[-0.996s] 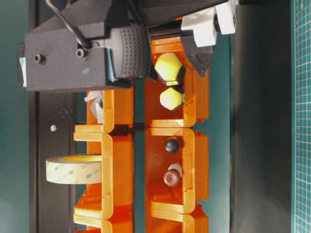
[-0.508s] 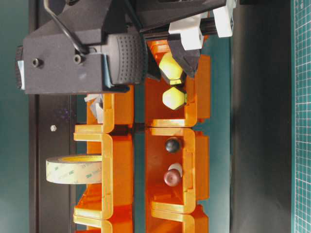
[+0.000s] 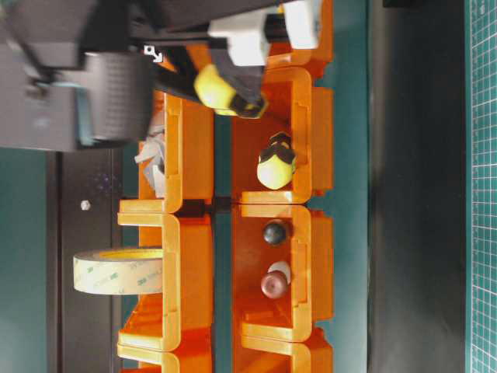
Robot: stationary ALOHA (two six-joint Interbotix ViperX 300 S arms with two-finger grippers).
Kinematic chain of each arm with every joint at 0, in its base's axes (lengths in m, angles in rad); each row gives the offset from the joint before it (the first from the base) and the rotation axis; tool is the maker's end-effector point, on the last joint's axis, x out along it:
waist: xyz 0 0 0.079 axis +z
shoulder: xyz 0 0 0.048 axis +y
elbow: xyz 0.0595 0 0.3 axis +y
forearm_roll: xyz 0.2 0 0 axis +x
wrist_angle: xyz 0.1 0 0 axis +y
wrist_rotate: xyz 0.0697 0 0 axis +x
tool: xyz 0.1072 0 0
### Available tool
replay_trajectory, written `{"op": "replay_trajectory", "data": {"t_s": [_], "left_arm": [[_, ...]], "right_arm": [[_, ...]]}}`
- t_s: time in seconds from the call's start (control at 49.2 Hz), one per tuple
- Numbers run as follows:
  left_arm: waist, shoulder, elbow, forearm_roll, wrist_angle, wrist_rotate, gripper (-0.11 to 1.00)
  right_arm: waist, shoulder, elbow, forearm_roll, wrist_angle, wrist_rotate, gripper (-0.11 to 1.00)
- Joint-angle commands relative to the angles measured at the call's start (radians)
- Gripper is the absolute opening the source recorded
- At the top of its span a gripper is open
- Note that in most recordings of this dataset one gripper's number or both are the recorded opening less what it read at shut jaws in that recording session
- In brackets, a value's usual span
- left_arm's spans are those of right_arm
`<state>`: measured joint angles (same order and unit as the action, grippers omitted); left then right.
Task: Pick screwdriver from container rack with right arm.
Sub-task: 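Close the right gripper on the yellow-black screwdriver handle, then pull the screwdriver out of the rack toward the front with the right gripper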
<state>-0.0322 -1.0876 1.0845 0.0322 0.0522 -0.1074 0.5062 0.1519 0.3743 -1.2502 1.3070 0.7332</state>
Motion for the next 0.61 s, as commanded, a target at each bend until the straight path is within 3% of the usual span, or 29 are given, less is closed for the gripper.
{"op": "replay_trajectory", "data": {"t_s": [0.0,0.142,0.59], "left_arm": [[0.002,0.005,-0.014,0.002,-0.005,-0.003,0.00],[0.002,0.005,-0.014,0.002,-0.005,-0.003,0.00],[-0.002,0.005,-0.014,0.002,-0.005,-0.003,0.00]], "right_arm": [[0.018,-0.012,-0.038,-0.012,0.048,-0.020,0.43],[0.041,-0.011,-0.060,-0.012,0.074,-0.058,0.43],[0.146,-0.021,-0.109,0.018,0.138,-0.055,0.42]]}}
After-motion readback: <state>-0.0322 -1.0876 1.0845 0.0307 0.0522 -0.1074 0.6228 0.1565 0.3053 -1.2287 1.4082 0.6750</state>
